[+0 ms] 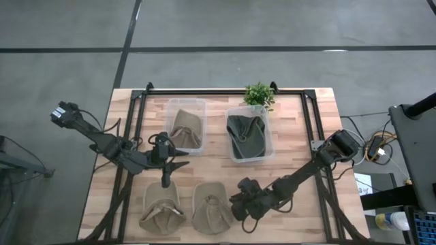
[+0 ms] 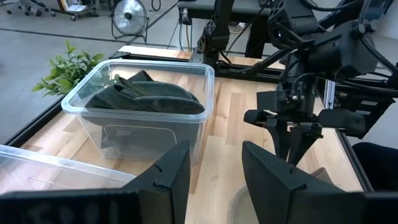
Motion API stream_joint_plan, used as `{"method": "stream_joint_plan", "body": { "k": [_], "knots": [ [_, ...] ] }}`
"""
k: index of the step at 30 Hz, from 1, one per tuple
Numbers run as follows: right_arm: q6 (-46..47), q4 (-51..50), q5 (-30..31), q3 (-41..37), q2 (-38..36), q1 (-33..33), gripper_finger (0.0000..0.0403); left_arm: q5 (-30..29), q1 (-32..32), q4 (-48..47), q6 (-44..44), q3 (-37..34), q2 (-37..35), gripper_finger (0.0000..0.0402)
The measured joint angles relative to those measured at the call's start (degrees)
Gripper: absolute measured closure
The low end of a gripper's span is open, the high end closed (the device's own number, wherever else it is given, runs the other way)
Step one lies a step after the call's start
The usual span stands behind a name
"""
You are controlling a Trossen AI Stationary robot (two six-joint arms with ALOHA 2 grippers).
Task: Pick & Place hat
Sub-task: Put the right brown cap into the left transparent bin
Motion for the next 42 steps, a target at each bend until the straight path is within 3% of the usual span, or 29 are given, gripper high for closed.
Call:
{"method": "stream_joint_plan", "body": {
  "k": [10,23,28,35,42],
  "knots": [
    [-1.5,2.3,0.2,-0.1,0.0,0.0,0.0311,-0.2,0.0,0.3,0.0,0.0,0.0,0.0264],
    [-0.8,4.1,-1.4,2.2,5.5,-0.4,0.022,-0.2,0.0,0.4,-0.2,-0.1,0.0,0.0264],
    [-2.3,3.7,-1.2,3.1,5.7,-0.9,0.021,-0.2,0.0,0.4,-0.4,-0.3,0.0,0.0264],
    [-4.9,3.3,-1.5,3.5,5.7,-2.6,0.0259,-0.5,0.0,0.4,-0.4,-0.5,0.0,0.0264],
    [-6.9,3.3,-2.6,3.2,5.7,-3.3,0.0378,-0.5,0.0,0.4,-0.4,-0.5,0.0,0.0264]
  ]
}}
